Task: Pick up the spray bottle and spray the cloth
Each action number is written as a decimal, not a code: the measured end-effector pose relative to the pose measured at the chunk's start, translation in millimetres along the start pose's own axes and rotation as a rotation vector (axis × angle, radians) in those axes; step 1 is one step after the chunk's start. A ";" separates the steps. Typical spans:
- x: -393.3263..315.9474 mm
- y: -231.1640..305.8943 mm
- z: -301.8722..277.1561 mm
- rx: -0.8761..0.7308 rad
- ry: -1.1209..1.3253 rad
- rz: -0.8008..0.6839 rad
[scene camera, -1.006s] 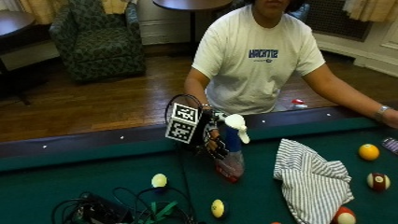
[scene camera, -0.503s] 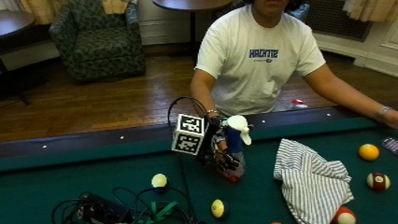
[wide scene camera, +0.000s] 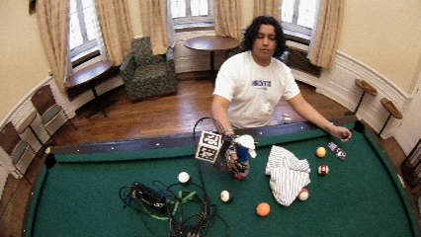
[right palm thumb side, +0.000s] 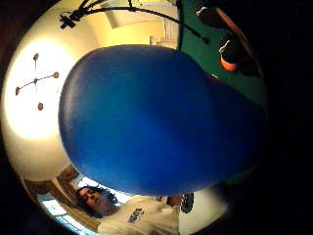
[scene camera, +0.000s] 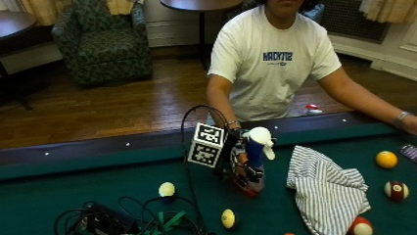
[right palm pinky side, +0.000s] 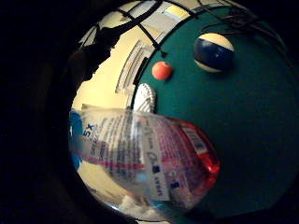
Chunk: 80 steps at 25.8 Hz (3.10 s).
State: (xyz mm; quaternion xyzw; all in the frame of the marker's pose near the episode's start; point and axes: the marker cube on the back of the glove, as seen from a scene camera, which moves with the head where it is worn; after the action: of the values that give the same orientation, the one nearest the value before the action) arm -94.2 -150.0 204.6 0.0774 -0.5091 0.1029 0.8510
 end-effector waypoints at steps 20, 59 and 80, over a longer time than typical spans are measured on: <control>4.1 -27.0 44.8 0.002 -0.037 -0.018; -212.5 -39.1 -71.1 0.002 0.091 -0.383; -211.3 -51.3 50.9 -0.613 0.819 -0.185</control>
State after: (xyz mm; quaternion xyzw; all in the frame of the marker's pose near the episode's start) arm -221.7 -232.0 40.7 -0.1773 -0.1323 -0.1045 0.9696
